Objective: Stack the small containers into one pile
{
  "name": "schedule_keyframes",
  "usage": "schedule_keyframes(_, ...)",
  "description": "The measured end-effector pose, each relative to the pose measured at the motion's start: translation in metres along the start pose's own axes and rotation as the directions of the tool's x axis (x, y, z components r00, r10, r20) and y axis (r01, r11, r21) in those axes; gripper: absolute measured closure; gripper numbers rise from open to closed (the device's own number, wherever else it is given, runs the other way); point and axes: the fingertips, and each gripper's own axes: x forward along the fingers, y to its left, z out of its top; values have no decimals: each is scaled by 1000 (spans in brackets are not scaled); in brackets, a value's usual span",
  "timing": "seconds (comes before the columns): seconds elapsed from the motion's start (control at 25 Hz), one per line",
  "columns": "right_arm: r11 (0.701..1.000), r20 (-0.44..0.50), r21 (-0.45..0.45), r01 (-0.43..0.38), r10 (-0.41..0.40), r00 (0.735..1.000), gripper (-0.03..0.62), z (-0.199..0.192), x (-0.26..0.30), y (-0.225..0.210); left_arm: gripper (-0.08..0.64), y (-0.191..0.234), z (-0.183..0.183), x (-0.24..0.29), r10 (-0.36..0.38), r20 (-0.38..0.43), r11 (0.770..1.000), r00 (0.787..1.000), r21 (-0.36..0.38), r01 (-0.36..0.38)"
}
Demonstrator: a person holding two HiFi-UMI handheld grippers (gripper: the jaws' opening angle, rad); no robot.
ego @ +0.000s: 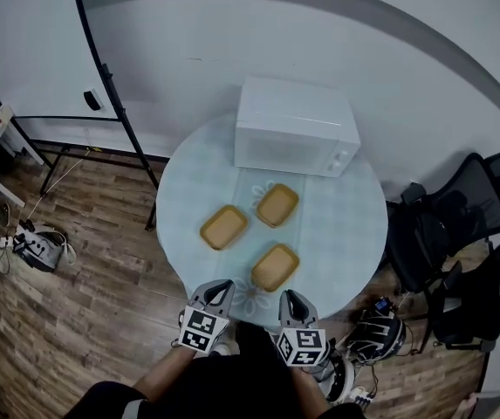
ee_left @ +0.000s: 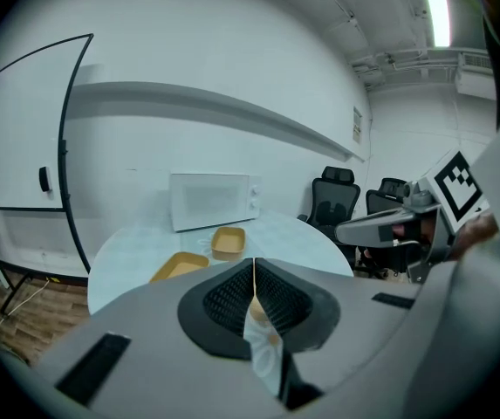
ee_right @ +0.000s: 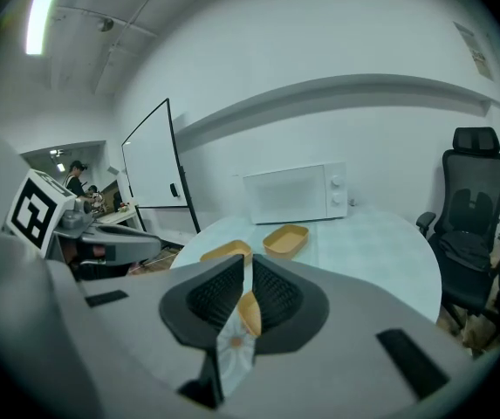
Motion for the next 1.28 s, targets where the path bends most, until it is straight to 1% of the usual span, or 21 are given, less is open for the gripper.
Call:
schedule_keyframes(0.16,999,-19,-16,-30,30,999,565,18,34,-29,545,9,20,37,9,2,1000,1000,-4,-9)
schedule_keyframes(0.4,996,-49,-39,-78,76,996,565,40,79,-67,545,24,45,81,44,-9,999,999,1,-44)
schedule_keyframes(0.64,989,-111,-74,-127,118,987,560,36,110,-85,545,42,56,98,72,-35,997,997,13,-72)
schedule_keyframes(0.76,982,-162,-105,-157,139,977,518,27,120,-85,545,52,56,101,70,-44,997,997,16,-69)
schedule_keyframes(0.84,971,-202,-151,-184,152,968,501,22,125,-84,545,58,55,103,61,-48,998,997,14,-60)
schedule_keyframes(0.96,945,-274,-226,-236,170,947,494,18,131,-84,545,64,54,105,50,-52,999,997,13,-50)
schedule_keyframes(1.12,912,-365,-270,-307,198,910,494,11,141,-84,545,73,53,107,43,-55,999,998,9,-42)
schedule_keyframes(1.28,873,-461,-320,-369,197,865,489,-8,153,-91,545,76,50,106,42,-61,999,997,1,-42)
